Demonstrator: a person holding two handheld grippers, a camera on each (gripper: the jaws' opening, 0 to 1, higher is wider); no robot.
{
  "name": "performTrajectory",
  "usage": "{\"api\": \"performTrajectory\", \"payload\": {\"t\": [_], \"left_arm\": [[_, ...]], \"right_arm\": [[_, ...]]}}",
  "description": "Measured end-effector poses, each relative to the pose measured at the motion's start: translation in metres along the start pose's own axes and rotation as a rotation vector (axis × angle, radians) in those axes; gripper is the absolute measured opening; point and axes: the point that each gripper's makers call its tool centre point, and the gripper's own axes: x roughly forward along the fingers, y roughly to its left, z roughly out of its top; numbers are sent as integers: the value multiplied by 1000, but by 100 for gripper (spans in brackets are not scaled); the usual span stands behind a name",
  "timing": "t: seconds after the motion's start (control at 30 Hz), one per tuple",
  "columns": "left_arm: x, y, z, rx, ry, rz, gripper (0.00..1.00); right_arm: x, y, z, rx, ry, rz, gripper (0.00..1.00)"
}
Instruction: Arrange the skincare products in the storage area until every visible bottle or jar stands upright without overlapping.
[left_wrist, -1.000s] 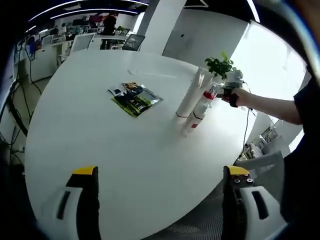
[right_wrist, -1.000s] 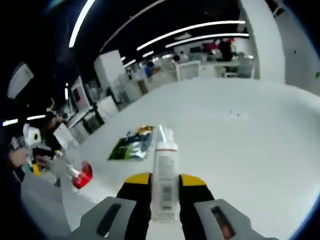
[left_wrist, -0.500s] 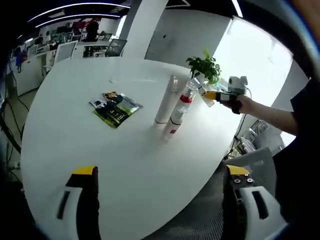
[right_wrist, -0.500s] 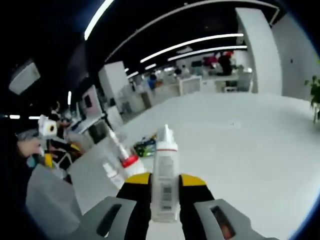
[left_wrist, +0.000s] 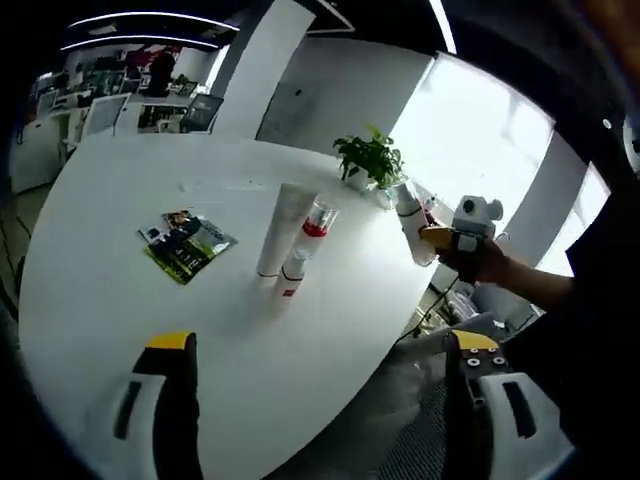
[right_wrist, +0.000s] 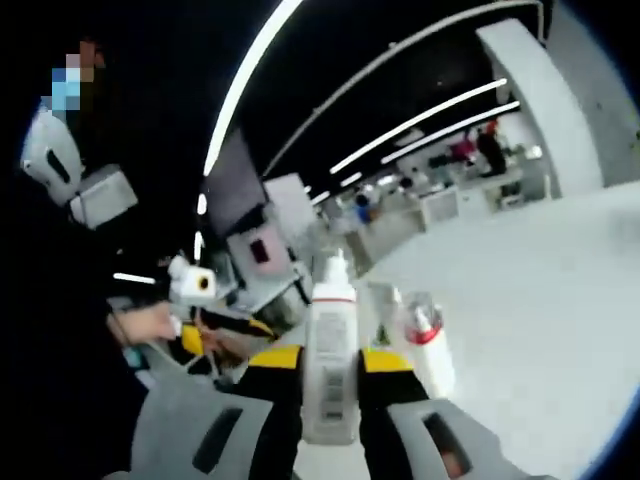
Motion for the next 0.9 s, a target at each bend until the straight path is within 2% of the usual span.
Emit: {"api": "performTrajectory", "payload": {"t": [0.03,0.17,0.33,0.4,0.53,0.63,0.7,0.9], "left_arm": [[-3,-12,10,-1,-37,-43,96],[-15,-37,32,-20,-125,-134,94],[-33,-78,57,-4,-220,-279,90],[-37,-91,65,10,-245,-322,87],[-42,-114,80,20,-286,-389,83],[-44,-126,91,20,-322,-433,77],[-44,-128,96,25,-336,-438,73],[-36,-132,101,52,-338,-458,64]], "right_arm": [[3,14,5,4,-25,44,13],[9,51,13,25,-72,183,13],[14,80,18,30,-97,278,13],[16,95,22,45,-126,327,13],[22,113,27,63,-167,378,13],[25,121,25,76,-174,403,13],[26,125,24,77,-175,415,13],[24,141,31,90,-208,475,13]]}}
